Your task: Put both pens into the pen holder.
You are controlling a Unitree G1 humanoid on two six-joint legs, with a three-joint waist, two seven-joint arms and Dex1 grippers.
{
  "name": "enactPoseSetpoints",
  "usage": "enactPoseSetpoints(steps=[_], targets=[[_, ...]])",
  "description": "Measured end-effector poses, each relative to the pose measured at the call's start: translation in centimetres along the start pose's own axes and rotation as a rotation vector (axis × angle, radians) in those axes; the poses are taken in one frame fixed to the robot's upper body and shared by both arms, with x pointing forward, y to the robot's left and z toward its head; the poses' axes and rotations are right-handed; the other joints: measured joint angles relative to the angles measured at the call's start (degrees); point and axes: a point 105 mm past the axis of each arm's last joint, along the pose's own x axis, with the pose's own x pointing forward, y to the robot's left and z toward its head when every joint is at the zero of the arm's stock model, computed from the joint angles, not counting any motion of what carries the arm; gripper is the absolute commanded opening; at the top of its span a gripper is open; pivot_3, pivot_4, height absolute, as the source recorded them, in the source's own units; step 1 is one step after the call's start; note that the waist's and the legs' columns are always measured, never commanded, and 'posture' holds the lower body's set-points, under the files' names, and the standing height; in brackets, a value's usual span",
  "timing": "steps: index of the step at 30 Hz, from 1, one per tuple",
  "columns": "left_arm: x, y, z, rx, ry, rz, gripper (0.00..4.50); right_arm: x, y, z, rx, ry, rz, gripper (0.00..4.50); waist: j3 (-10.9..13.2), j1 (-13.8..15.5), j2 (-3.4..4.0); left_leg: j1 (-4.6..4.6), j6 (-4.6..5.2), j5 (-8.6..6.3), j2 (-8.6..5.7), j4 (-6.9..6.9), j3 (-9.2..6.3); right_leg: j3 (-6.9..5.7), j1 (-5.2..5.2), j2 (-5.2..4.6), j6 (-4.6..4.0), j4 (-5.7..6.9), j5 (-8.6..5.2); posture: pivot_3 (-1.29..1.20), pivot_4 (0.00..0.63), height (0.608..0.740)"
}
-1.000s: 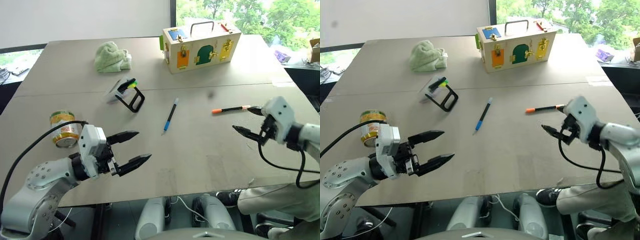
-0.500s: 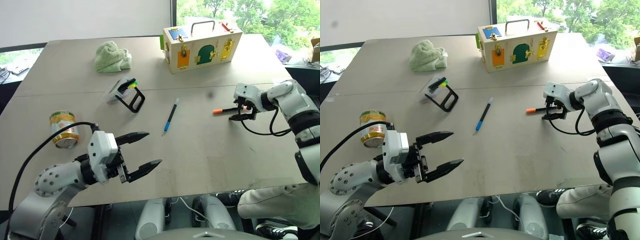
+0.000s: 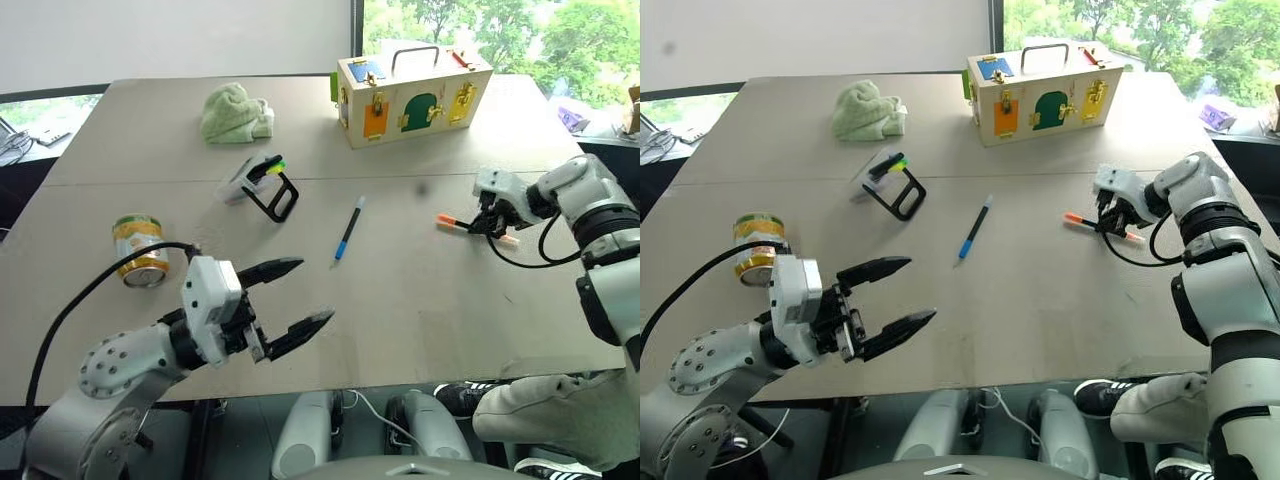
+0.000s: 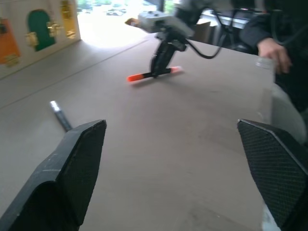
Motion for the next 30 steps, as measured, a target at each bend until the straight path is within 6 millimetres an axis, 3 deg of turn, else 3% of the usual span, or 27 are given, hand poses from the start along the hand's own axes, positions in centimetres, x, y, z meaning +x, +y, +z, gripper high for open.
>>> enactPoseSetpoints(steps=[2,7,10,11,14,17,18,23,30], targets=[[1.3,1.1,0.3,-0.125,-0.031,0.045,4.50,-0.9,1.8,1.1,0.075,-0.149,0.032,0.02,0.01,0.19,0.02,-0.09,0.19,0.10,0.02,0.00,-0.20,-0.11,0.00,-0.01,0.00,0.06,-0.01,0.00,0.150,0.740],[5.0,1.9,1.2,-0.377,-0.057,0.015,4.50,0.3,11.9,5.9,0.131,-0.408,0.170,0.02,0.04,-0.78,0.09,-0.03,0.05,0.03,0.02,-0.18,-0.27,-0.10,-0.09,0.09,-0.05,0.10,-0.08,0.00,0.150,0.740],[6.4,1.9,1.6,-0.453,-0.055,-0.026,4.50,0.6,15.7,8.2,0.085,-0.458,0.168,0.02,0.05,-0.65,0.11,-0.04,0.04,0.03,-0.02,-0.11,-0.24,-0.10,-0.08,0.11,0.06,0.09,-0.13,0.00,0.150,0.740],[6.8,2.0,1.4,-0.482,-0.043,-0.034,4.50,0.5,16.3,8.7,0.073,-0.468,0.135,0.02,0.05,-0.41,0.10,-0.03,0.04,0.03,-0.09,-0.07,-0.25,-0.09,-0.04,0.09,0.10,0.08,-0.15,0.00,0.150,0.740],[7.3,2.0,1.2,-0.508,-0.019,-0.064,3.74,0.8,17.0,9.4,0.073,-0.492,0.109,0.00,0.06,-0.21,0.09,-0.04,0.02,0.02,-0.13,-0.01,-0.28,-0.10,-0.02,0.09,0.14,0.08,-0.18,0.00,0.150,0.740],[7.9,1.2,1.0,-0.519,0.014,-0.132,2.56,1.0,18.1,9.9,0.043,-0.504,0.112,0.00,0.06,-0.25,0.08,-0.03,0.01,0.01,-0.17,0.02,-0.30,-0.08,0.02,0.07,0.15,0.08,-0.18,0.00,0.150,0.740],[7.9,1.2,0.8,-0.526,0.020,-0.141,2.41,1.0,18.2,10.0,0.040,-0.507,0.106,0.00,0.06,-0.30,0.08,-0.03,0.02,0.02,-0.18,0.02,-0.30,-0.08,0.02,0.07,0.15,0.08,-0.17,0.00,0.150,0.740],[7.8,1.4,0.7,-0.533,0.023,-0.140,0.14,1.0,18.5,10.0,0.037,-0.513,0.104,0.00,0.06,-0.31,0.08,-0.02,0.04,0.04,-0.16,-0.02,-0.34,-0.09,0.01,0.10,0.06,0.10,-0.14,0.00,0.150,0.740],[7.7,1.3,0.8,-0.534,0.009,-0.135,0.05,0.8,18.7,9.9,-0.005,-0.533,0.096,0.00,0.07,-0.29,0.07,-0.03,0.04,0.03,-0.17,-0.02,-0.35,-0.09,0.01,0.08,0.10,0.07,-0.16,0.00,0.150,0.740]])
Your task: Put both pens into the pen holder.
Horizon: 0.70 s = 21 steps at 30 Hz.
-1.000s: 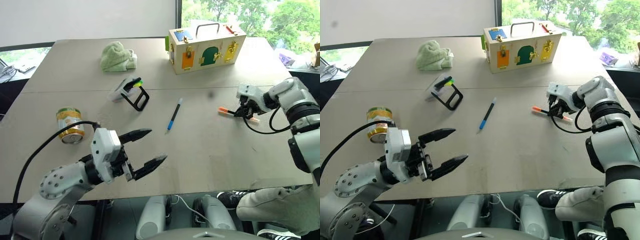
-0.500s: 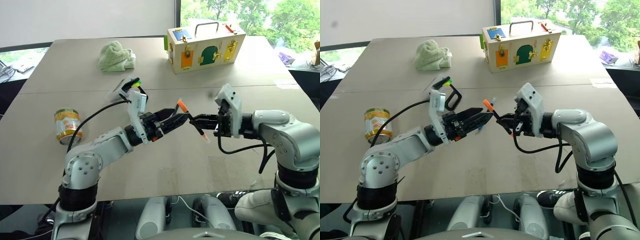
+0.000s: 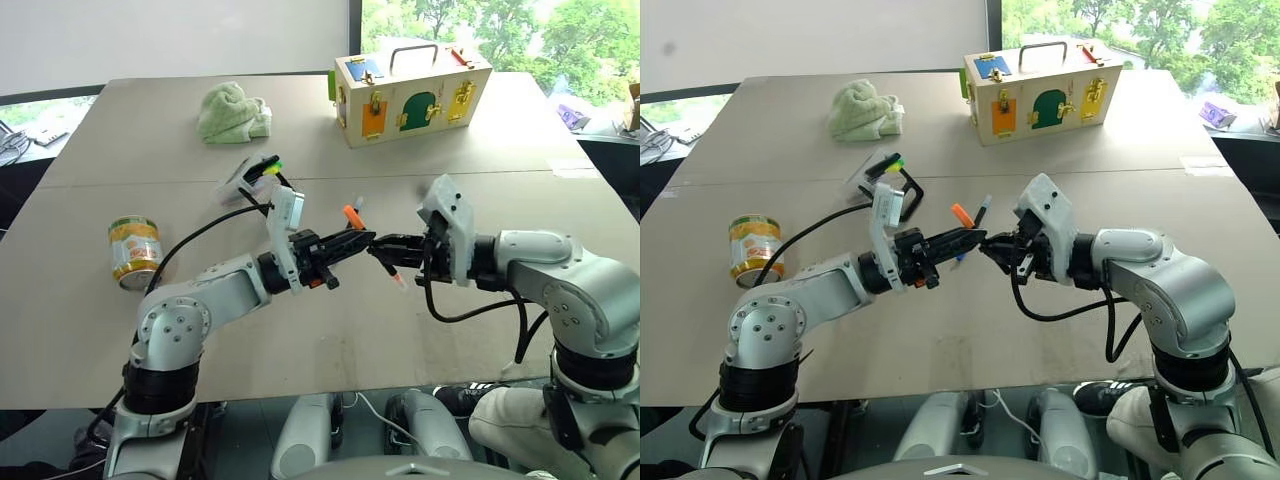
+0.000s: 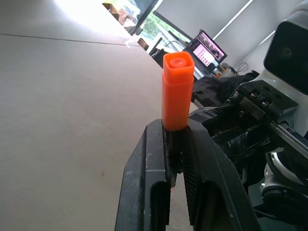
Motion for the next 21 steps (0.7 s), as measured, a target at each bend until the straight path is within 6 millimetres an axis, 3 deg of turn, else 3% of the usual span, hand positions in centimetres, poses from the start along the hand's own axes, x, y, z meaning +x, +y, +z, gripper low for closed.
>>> enactPoseSetpoints(steps=[2,4,7,8,9,10,12,16,19,21], targets=[[0.0,-0.1,0.6,0.017,-0.033,0.009,0.00,0.0,-0.1,0.5,-0.020,-0.041,-0.003,0.97,0.00,-0.01,0.00,0.00,0.00,0.00,0.00,0.00,0.00,0.00,0.00,0.00,0.03,0.00,-0.02,0.00,0.150,0.740],[-0.4,0.8,2.6,0.061,-0.129,0.088,0.00,-0.2,-0.3,1.4,-0.025,-0.107,-0.001,1.88,0.00,0.00,-0.01,0.01,0.00,0.00,0.01,0.00,-0.01,0.00,0.00,0.01,0.02,0.01,-0.01,0.00,0.150,0.740],[-1.4,2.0,7.7,0.148,-0.329,0.215,0.00,-0.9,-0.9,2.1,-0.077,-0.170,-0.018,3.26,0.02,0.13,-0.03,-0.01,0.01,0.00,0.00,0.01,-0.02,-0.02,0.01,0.00,0.03,0.00,-0.01,0.00,0.150,0.740],[-1.6,1.9,8.5,0.182,-0.355,0.232,0.00,-1.2,-1.1,2.2,-0.095,-0.177,-0.027,3.47,0.03,0.20,-0.05,-0.03,0.01,0.00,-0.04,0.01,-0.02,-0.02,0.02,0.00,0.03,-0.02,0.00,0.00,0.150,0.740],[-1.7,1.8,9.6,0.272,-0.372,0.268,0.00,-1.6,-1.3,2.4,-0.139,-0.184,-0.047,4.12,0.06,0.22,-0.10,-0.06,0.02,0.00,-0.09,0.01,0.00,-0.02,0.01,0.00,0.03,-0.03,0.00,0.00,0.150,0.740],[-2.0,1.5,10.7,0.381,-0.377,0.304,0.00,-2.1,-1.7,2.5,-0.184,-0.183,-0.068,4.48,0.08,0.18,-0.14,-0.06,0.02,0.00,-0.10,-0.02,0.03,0.00,0.01,0.00,0.03,-0.07,0.00,0.00,0.150,0.740],[-2.3,-0.1,12.3,0.648,-0.385,0.331,0.00,-2.9,-2.2,2.5,-0.240,-0.194,-0.101,4.48,0.08,0.10,-0.15,-0.04,0.02,0.00,-0.10,-0.05,0.09,0.04,0.01,0.00,-0.04,-0.09,0.04,0.00,0.150,0.740],[-2.2,-2.1,12.6,1.155,-0.273,0.380,0.00,-3.5,-2.6,2.3,-0.266,-0.210,-0.115,4.48,0.08,0.00,-0.15,0.10,0.00,0.00,-0.09,-0.34,0.22,0.15,-0.07,0.01,-0.12,-0.10,0.05,0.00,0.150,0.740],[-3.2,-0.6,11.5,1.401,-0.103,0.476,0.00,-3.8,-2.9,2.2,-0.283,-0.219,-0.136,4.48,0.09,-0.06,-0.14,0.09,-0.02,0.01,-0.04,-0.56,0.41,0.35,-0.30,0.01,-0.03,-0.08,0.00,0.00,0.150,0.740],[-3.8,0.9,10.6,1.437,-0.026,0.534,0.00,-3.9,-3.0,2.2,-0.289,-0.223,-0.151,4.48,0.09,0.03,-0.14,0.04,-0.01,0.01,-0.03,-0.55,0.42,0.35,-0.35,0.00,0.05,-0.08,-0.04,0.00,0.150,0.740]])
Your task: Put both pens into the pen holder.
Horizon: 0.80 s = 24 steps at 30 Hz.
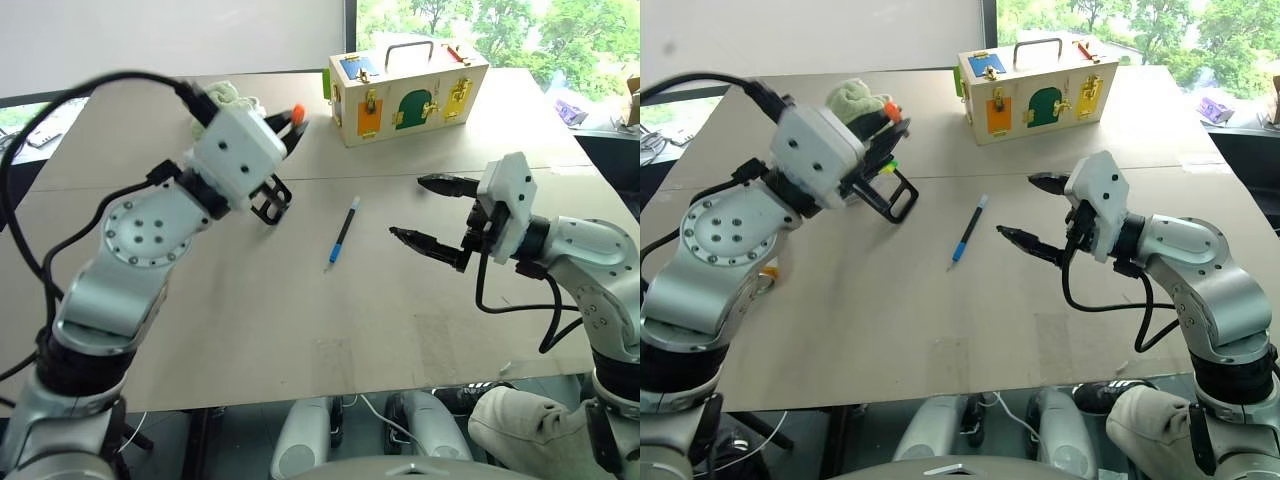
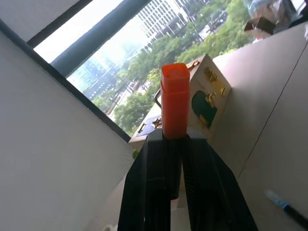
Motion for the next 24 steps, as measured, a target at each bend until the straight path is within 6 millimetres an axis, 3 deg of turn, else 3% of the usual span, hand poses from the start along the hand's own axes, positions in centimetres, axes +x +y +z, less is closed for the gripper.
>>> enactPoseSetpoints(steps=[4,10,17,18,19,20,21,24], targets=[[0.0,-0.5,-2.2,0.065,0.093,0.009,0.00,0.5,0.5,-0.1,-0.012,-0.005,0.012,4.48,0.02,0.31,-0.04,-0.09,0.00,0.00,-0.01,0.03,0.00,0.00,-0.05,-0.05,0.04,-0.03,-0.02,0.00,0.150,0.740],[0.4,-0.7,-4.5,0.030,0.164,0.018,0.00,0.4,0.6,0.5,-0.043,-0.037,0.020,4.48,0.04,0.20,-0.07,-0.08,0.02,0.00,0.01,0.03,0.00,-0.02,-0.05,-0.05,0.05,-0.01,-0.01,0.00,0.150,0.740],[0.5,-1.0,-6.4,0.027,0.233,0.051,0.00,0.0,1.8,1.6,-0.083,-0.100,0.066,4.48,0.04,0.13,-0.08,-0.08,0.02,0.00,0.00,0.04,0.02,-0.01,-0.05,-0.06,0.04,0.01,0.00,0.00,0.150,0.740],[0.5,-1.0,-7.0,0.021,0.251,0.057,0.43,0.0,1.9,1.7,-0.082,-0.105,0.071,4.50,0.04,0.13,-0.08,-0.07,0.02,0.00,0.01,0.05,0.02,-0.02,-0.05,-0.06,0.04,0.03,0.00,0.00,0.150,0.740],[0.5,-1.0,-7.3,0.017,0.264,0.062,0.43,0.0,2.0,1.8,-0.083,-0.108,0.073,4.50,0.04,0.13,-0.08,-0.07,0.02,0.00,0.01,0.06,0.02,-0.02,-0.05,-0.05,0.04,0.04,0.00,0.00,0.150,0.740],[0.5,-1.0,-7.5,0.006,0.269,0.068,0.98,0.0,2.0,1.8,-0.083,-0.109,0.074,4.50,0.04,0.13,-0.08,-0.06,0.02,0.00,0.01,0.07,0.01,-0.01,-0.05,-0.06,0.04,0.04,0.00,0.00,0.150,0.740],[0.5,-1.1,-7.7,-0.003,0.271,0.073,1.18,-0.1,2.0,1.8,-0.082,-0.110,0.075,4.50,0.04,0.12,-0.08,-0.07,0.02,0.00,0.01,0.08,0.01,-0.01,-0.05,-0.06,0.04,0.05,0.00,0.00,0.150,0.740],[0.6,-1.1,-7.6,-0.071,0.247,0.075,2.68,-0.1,2.1,1.7,-0.073,-0.110,0.077,4.50,0.04,0.11,-0.10,-0.08,0.02,0.00,0.02,0.10,0.01,-0.01,-0.05,-0.07,-0.08,0.04,0.07,0.00,0.150,0.740]])
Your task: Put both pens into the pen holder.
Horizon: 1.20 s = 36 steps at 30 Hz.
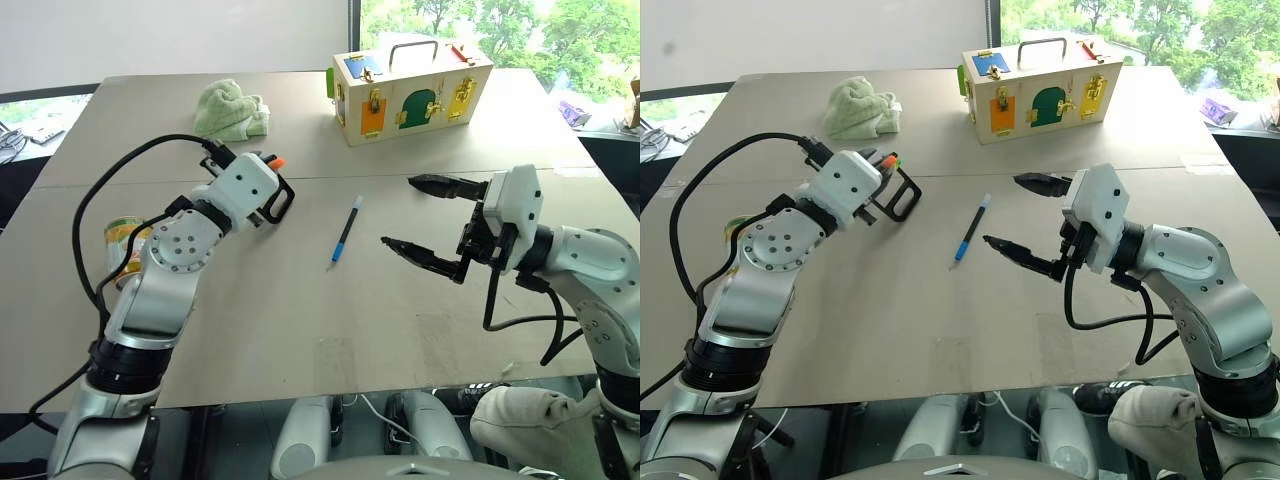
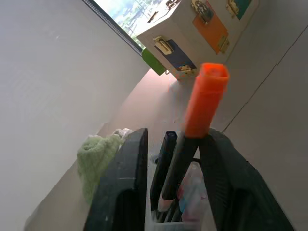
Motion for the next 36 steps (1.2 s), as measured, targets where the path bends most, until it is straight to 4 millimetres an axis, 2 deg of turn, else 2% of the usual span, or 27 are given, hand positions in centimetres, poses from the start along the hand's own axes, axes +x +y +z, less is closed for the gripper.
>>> enactPoseSetpoints(steps=[1,2,4,5,7,8,10,12,14,15,16,18,19,22,26,32,33,35,36], targets=[[0.0,0.0,0.1,-0.014,-0.011,-0.012,3.13,0.0,0.0,0.0,0.002,-0.001,0.001,4.50,0.00,0.00,0.00,0.00,0.00,0.00,0.00,0.00,0.00,0.00,0.00,0.00,-0.04,0.00,0.02,0.00,0.150,0.740],[-0.1,-0.1,0.3,-0.042,-0.024,-0.023,3.34,0.0,0.0,0.0,0.005,-0.003,0.000,4.50,0.00,-0.01,0.00,0.01,0.00,0.00,0.00,0.00,0.00,0.00,0.00,0.00,-0.05,0.01,0.03,0.00,0.150,0.740],[-0.3,-0.5,0.6,-0.101,-0.047,-0.056,4.25,0.0,0.0,0.0,0.009,-0.005,-0.004,4.50,0.00,-0.04,0.00,0.01,0.00,0.00,0.01,0.01,0.00,-0.01,0.00,0.00,-0.05,0.01,0.03,0.00,0.150,0.740],[-0.4,-0.9,0.9,-0.193,-0.057,-0.097,4.46,-0.1,0.0,-0.1,0.015,-0.004,-0.007,4.50,0.00,-0.04,0.00,0.00,0.00,0.00,0.01,0.01,-0.01,-0.01,0.00,0.00,-0.05,0.01,0.03,0.00,0.150,0.740],[-0.6,-1.8,2.0,-0.416,-0.080,-0.174,4.46,-0.3,0.0,-0.5,0.032,0.007,-0.014,4.50,0.01,0.04,-0.04,-0.04,0.00,0.00,0.01,0.17,-0.12,-0.08,0.07,0.00,0.05,0.02,-0.03,0.00,0.150,0.740],[-0.5,-2.8,3.3,-0.572,-0.068,-0.268,4.46,-0.6,-0.1,-0.7,0.041,0.013,-0.030,4.50,0.06,0.25,-0.12,-0.11,0.01,0.00,0.02,0.33,-0.29,-0.23,0.14,0.01,0.15,0.03,-0.09,0.00,0.150,0.740],[-0.5,-3.4,5.4,-0.666,-0.058,-0.372,4.46,-0.9,-0.3,-0.7,0.040,0.015,-0.048,4.50,0.08,0.26,-0.15,-0.19,0.01,0.00,0.02,0.56,-0.42,-0.33,0.23,0.05,0.17,0.05,-0.09,0.00,0.150,0.740],[0.5,-3.5,8.0,-0.740,0.034,-0.457,4.46,-1.7,-0.6,-0.9,0.036,0.036,-0.084,4.50,0.10,0.64,-0.19,-0.04,0.02,0.00,0.00,0.69,-0.54,-0.44,0.49,0.09,0.24,0.04,-0.12,0.00,0.150,0.740],[1.0,-3.7,8.4,-0.767,0.089,-0.486,4.46,-2.0,-0.5,-0.8,0.031,0.041,-0.094,4.50,0.11,0.58,-0.20,0.03,0.03,-0.01,-0.02,0.69,-0.52,-0.38,0.54,0.10,0.31,0.07,-0.11,0.00,0.150,0.740],[1.8,-4.2,8.5,-0.784,0.177,-0.527,4.46,-2.4,-0.5,-1.1,0.031,0.061,-0.103,4.50,0.09,0.74,-0.20,0.09,0.03,-0.01,-0.03,0.69,-0.57,-0.43,0.58,0.11,0.32,0.08,-0.12,0.00,0.150,0.740],[3.2,-4.7,7.9,-0.827,0.286,-0.531,4.46,-3.0,-0.6,-1.1,0.023,0.076,-0.121,4.50,0.08,1.00,-0.18,0.10,0.03,-0.01,-0.03,0.69,-0.58,-0.42,0.58,0.11,0.32,0.12,-0.12,0.00,0.150,0.740],[4.8,-5.6,6.9,-0.863,0.414,-0.512,4.46,-3.4,-0.5,-1.1,0.015,0.089,-0.134,4.50,0.09,1.08,-0.20,0.10,0.03,0.00,-0.02,0.69,-0.56,-0.40,0.56,0.14,0.31,0.14,-0.12,0.00,0.150,0.740],[6.0,-6.6,6.1,-0.880,0.532,-0.513,4.46,-3.8,-0.5,-1.2,0.013,0.102,-0.146,4.50,0.10,1.27,-0.22,0.05,0.04,0.00,-0.02,0.70,-0.56,-0.41,0.54,0.14,0.31,0.14,-0.12,0.00,0.150,0.740],[7.3,-7.9,5.5,-0.884,0.699,-0.545,4.46,-4.2,-0.2,-1.4,0.009,0.119,-0.165,4.50,0.12,1.12,-0.25,-0.04,0.03,0.00,-0.03,0.66,-0.47,-0.33,0.42,0.13,0.30,0.13,-0.12,0.00,0.150,0.740],[8.7,-9.8,6.0,-0.862,0.793,-0.599,4.46,-5.2,0.4,-1.5,0.009,0.156,-0.178,4.50,0.13,1.46,-0.26,-0.06,0.02,-0.01,-0.09,0.54,-0.48,-0.36,0.42,0.09,0.31,0.03,-0.16,0.00,0.150,0.740],[9.9,-13.4,4.6,-0.807,0.879,-0.652,4.46,-7.3,2.4,-2.6,0.058,0.252,-0.164,4.50,0.15,1.20,-0.30,-0.10,0.04,-0.04,-0.12,0.54,-0.47,-0.32,0.39,0.03,0.37,0.00,-0.19,0.00,0.150,0.740],[10.0,-13.5,4.6,-0.793,0.875,-0.650,4.46,-7.4,2.5,-2.6,0.058,0.259,-0.167,4.50,0.15,1.19,-0.30,-0.07,0.04,-0.04,-0.12,0.55,-0.47,-0.32,0.39,0.03,0.37,0.02,-0.19,0.00,0.150,0.740],[10.4,-13.6,4.7,-0.769,0.858,-0.655,3.97,-7.8,2.5,-2.5,0.051,0.271,-0.177,4.50,0.15,1.23,-0.30,-0.04,0.04,-0.04,-0.08,0.55,-0.48,-0.34,0.39,0.04,0.38,0.02,-0.20,0.00,0.150,0.740],[10.5,-14.0,4.7,-0.758,0.852,-0.666,3.90,-8.0,2.5,-2.4,0.047,0.274,-0.186,4.50,0.15,1.26,-0.30,-0.05,0.04,-0.05,-0.06,0.55,-0.49,-0.35,0.39,0.03,0.38,0.02,-0.20,0.00,0.150,0.740]])
